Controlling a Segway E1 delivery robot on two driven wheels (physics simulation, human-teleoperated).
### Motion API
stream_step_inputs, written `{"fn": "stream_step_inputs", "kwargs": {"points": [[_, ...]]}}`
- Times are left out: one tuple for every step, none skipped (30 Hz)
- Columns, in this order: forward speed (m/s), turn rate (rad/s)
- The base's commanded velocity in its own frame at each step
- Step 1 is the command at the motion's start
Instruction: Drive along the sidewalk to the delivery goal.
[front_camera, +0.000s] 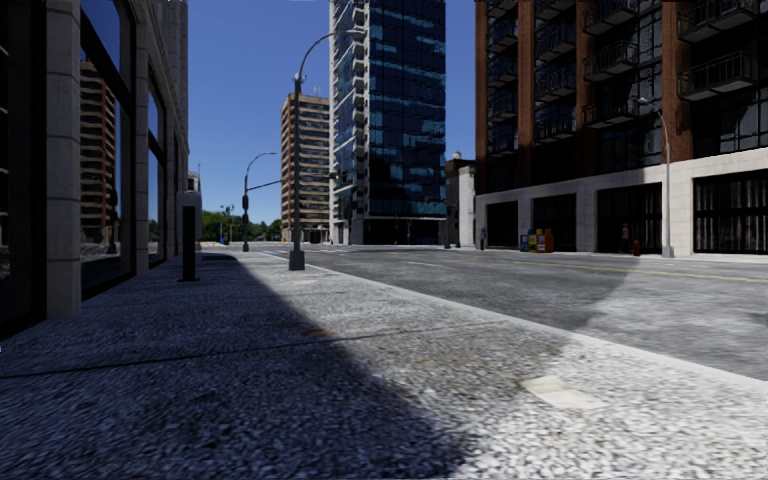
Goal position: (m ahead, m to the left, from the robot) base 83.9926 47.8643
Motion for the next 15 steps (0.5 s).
{"fn": "stream_step_inputs", "kwargs": {"points": [[1.61, 0.42], [1.62, 0.42], [1.62, 0.42], [1.62, 0.42], [1.62, 0.42], [1.62, 0.42], [1.62, 0.42], [1.62, 0.42], [1.62, 0.42], [1.62, 0.42], [1.62, 0.42], [1.62, 0.42], [1.62, 0.42], [1.62, 0.43], [1.62, 0.43]]}}
